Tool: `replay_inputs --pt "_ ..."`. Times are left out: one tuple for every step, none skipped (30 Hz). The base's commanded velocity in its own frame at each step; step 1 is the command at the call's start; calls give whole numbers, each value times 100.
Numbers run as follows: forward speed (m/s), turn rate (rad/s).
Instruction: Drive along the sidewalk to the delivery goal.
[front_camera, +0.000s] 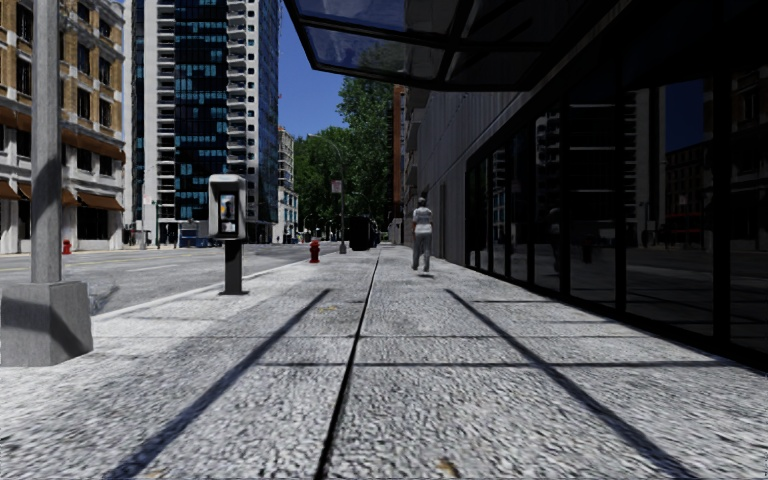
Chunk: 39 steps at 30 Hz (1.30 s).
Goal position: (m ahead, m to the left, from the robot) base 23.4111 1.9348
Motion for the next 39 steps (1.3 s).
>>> replay_inputs --pt "200 0" --pt "200 0" --pt "200 0" --pt "200 0" --pt "200 0" --pt "200 0" --pt "200 0" --pt "200 0" --pt "200 0" --pt "200 0" --pt "200 0" --pt "200 0" --pt "200 0" --pt "200 0" --pt "200 0" --pt "200 0" --pt "200 0" --pt "200 0" --pt "200 0" --pt "200 0" --pt "200 0" --pt "200 0" --pt "200 0" --pt "200 0" --pt "200 0" --pt "200 0" --pt "200 0" --pt "200 0" --pt "200 0" --pt "200 0" --pt "200 0" --pt "200 0" --pt "200 0" --pt "200 0" --pt "200 0" --pt "200 0" --pt "200 0" --pt "200 0" --pt "200 0"
